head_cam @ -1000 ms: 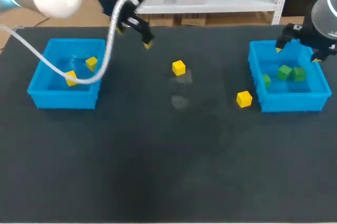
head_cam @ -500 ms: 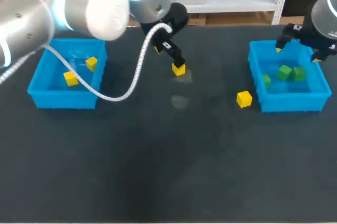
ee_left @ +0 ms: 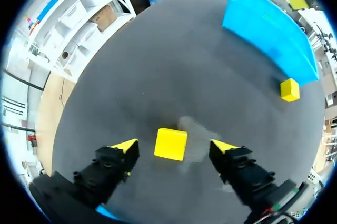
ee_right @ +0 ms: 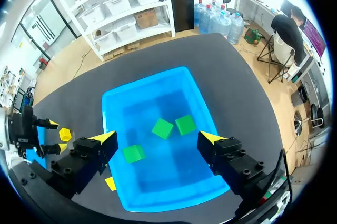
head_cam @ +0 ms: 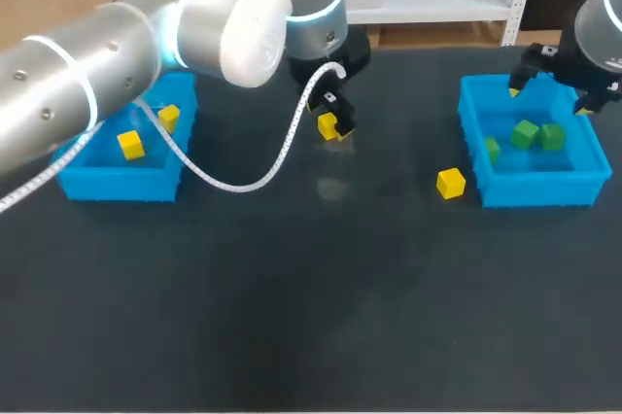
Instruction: Put the green cubes in the right bin and the yellow cubes in the left bin.
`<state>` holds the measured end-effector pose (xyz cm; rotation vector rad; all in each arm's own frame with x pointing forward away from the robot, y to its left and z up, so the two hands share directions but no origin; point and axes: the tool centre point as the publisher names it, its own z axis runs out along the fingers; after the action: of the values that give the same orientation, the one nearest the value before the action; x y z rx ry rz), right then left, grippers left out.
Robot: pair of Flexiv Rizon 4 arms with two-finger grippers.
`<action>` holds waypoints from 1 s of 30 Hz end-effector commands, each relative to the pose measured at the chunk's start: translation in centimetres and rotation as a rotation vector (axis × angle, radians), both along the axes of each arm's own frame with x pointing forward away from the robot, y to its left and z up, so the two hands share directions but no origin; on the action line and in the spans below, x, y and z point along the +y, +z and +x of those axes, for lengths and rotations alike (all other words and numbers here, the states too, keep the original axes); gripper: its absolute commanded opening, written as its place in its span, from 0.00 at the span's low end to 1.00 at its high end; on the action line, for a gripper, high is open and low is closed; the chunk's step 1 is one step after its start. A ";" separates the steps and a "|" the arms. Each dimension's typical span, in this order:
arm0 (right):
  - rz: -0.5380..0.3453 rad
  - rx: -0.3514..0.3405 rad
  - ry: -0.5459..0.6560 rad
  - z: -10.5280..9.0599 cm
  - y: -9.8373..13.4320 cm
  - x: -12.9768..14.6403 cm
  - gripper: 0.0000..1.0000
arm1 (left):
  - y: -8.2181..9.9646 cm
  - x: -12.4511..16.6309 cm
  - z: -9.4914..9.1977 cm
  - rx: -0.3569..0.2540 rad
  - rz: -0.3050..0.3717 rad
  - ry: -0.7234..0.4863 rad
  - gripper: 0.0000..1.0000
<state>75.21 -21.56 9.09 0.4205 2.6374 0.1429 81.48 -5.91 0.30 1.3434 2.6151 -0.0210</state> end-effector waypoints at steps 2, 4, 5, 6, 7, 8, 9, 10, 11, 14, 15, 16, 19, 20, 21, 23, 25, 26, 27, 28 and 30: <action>-0.002 -0.007 -0.003 -0.2 0.0 0.0 1.00 | -0.9 0.2 0.9 0.042 0.051 0.012 0.00; -0.002 -0.007 -0.003 -0.2 0.0 0.0 1.00 | -1.2 0.4 0.9 0.047 0.053 0.018 0.00; -0.002 -0.007 -0.003 -0.2 0.0 0.0 1.00 | -1.2 0.5 0.9 0.046 0.053 0.020 0.00; -0.002 -0.007 -0.003 -0.2 0.0 0.0 1.00 | -1.3 0.5 0.9 0.044 0.049 0.021 0.00; -0.002 -0.007 -0.003 -0.2 0.0 0.0 1.00 | -1.3 0.5 0.8 0.044 0.043 0.022 0.00; -0.002 -0.007 -0.003 -0.2 0.0 0.0 1.00 | -1.3 0.5 0.8 0.043 0.041 0.023 0.00; -0.002 -0.007 -0.003 -0.2 0.0 0.0 1.00 | -1.1 0.6 0.8 0.031 0.032 0.020 0.00; -0.002 -0.007 -0.003 -0.2 0.0 0.0 1.00 | -0.7 0.5 0.7 0.025 0.023 0.018 0.00; -0.002 -0.007 -0.003 -0.2 0.0 0.0 1.00 | -0.1 0.4 0.7 0.016 0.014 0.013 0.00; -0.002 -0.007 -0.003 -0.2 0.0 0.0 1.00 | 2.6 0.0 0.3 -0.010 -0.027 0.005 0.00; -0.002 -0.007 -0.003 -0.2 0.0 0.0 1.00 | 3.6 0.1 0.2 -0.022 -0.039 0.001 0.00; -0.002 -0.007 -0.003 -0.2 0.0 0.0 1.00 | 4.8 0.1 0.1 -0.039 -0.050 -0.001 0.00; -0.002 -0.007 -0.003 -0.2 0.0 0.0 1.00 | 8.0 1.2 -0.1 -0.076 -0.065 0.037 0.00; -0.002 -0.007 -0.003 -0.2 0.0 0.0 1.00 | 8.8 1.9 -0.1 -0.088 -0.071 0.062 0.00; -0.002 -0.007 -0.003 -0.2 0.0 0.0 1.00 | 9.6 2.7 -0.1 -0.100 -0.078 0.084 0.00; -0.002 -0.007 -0.003 -0.2 0.0 0.0 1.00 | 11.1 4.8 -0.1 -0.129 -0.093 0.141 0.00; -0.002 -0.007 -0.003 -0.2 0.0 0.0 1.00 | 12.3 7.7 -0.3 -0.161 -0.103 0.219 0.00; -0.002 -0.007 -0.003 -0.2 0.0 0.0 1.00 | 12.6 9.4 -0.4 -0.171 -0.102 0.257 0.00; -0.002 -0.007 -0.003 -0.2 0.0 0.0 1.00 | 12.9 11.2 -0.5 -0.181 -0.103 0.299 0.00; -0.002 -0.007 -0.003 -0.2 0.0 0.0 1.00 | 13.1 13.0 -0.6 -0.188 -0.101 0.340 0.00; -0.002 -0.007 -0.003 -0.2 0.0 0.0 1.00 | 13.6 16.9 -1.1 -0.206 -0.090 0.428 0.00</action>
<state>75.21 -21.56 9.09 0.4205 2.6374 0.1429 85.63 3.74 11.85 0.8619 2.7335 0.1161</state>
